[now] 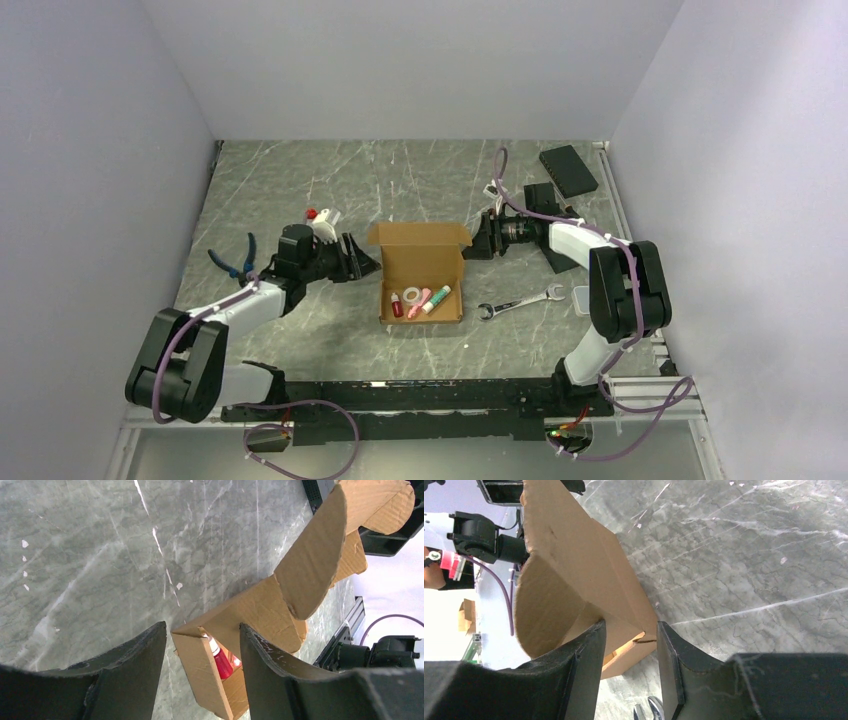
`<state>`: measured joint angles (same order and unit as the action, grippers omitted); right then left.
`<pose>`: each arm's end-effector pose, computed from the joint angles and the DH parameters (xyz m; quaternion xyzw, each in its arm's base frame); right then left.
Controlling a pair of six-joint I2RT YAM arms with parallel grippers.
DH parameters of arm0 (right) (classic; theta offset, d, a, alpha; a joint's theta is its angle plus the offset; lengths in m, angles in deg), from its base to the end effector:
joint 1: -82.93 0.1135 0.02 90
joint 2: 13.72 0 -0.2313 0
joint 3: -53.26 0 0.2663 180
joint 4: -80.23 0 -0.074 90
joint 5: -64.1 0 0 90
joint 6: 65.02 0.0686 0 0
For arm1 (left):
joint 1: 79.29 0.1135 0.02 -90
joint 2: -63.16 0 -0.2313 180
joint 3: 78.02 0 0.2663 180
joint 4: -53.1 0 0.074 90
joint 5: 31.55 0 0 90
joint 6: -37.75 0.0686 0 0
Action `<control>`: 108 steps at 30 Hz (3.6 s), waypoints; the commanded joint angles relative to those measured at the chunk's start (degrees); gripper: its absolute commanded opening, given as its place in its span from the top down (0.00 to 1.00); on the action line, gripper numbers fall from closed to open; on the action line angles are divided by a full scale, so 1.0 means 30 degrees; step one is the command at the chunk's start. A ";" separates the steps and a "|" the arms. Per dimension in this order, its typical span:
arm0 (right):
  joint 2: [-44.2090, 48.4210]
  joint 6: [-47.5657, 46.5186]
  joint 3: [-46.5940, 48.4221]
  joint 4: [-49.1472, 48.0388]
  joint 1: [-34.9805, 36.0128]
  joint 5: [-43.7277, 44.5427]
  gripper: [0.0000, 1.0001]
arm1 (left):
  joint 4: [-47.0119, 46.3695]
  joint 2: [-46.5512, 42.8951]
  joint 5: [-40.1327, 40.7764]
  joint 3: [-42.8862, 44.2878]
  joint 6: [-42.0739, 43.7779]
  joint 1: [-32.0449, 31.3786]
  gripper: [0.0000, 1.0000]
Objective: Fold the paper box
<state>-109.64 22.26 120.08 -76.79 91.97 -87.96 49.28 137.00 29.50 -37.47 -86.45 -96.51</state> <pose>0.3280 0.1136 0.1303 -0.2496 0.7890 0.5021 0.2511 0.2719 -0.1190 0.1236 0.0011 0.8457 -0.4062 0.3460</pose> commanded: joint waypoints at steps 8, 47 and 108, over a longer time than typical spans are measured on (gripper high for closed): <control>0.1142 -0.3771 0.1226 0.2147 0.0151 -0.0212 0.52 | -0.0450 -0.0789 -0.1315 -0.0121 0.1139 0.0054 0.38; 0.2669 -0.8359 0.1198 0.4757 0.1212 0.1647 0.48 | 0.0663 -0.2296 -0.1110 -0.0887 -0.1289 -0.0266 0.39; 0.3538 -2.2518 -0.0657 0.5229 0.3052 0.0431 0.47 | 0.3775 -0.3080 -0.0787 0.0931 0.0679 -0.1251 0.38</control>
<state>-100.94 -39.11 119.12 -62.85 100.93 -84.95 60.29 129.61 26.90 -35.70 -84.44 -99.54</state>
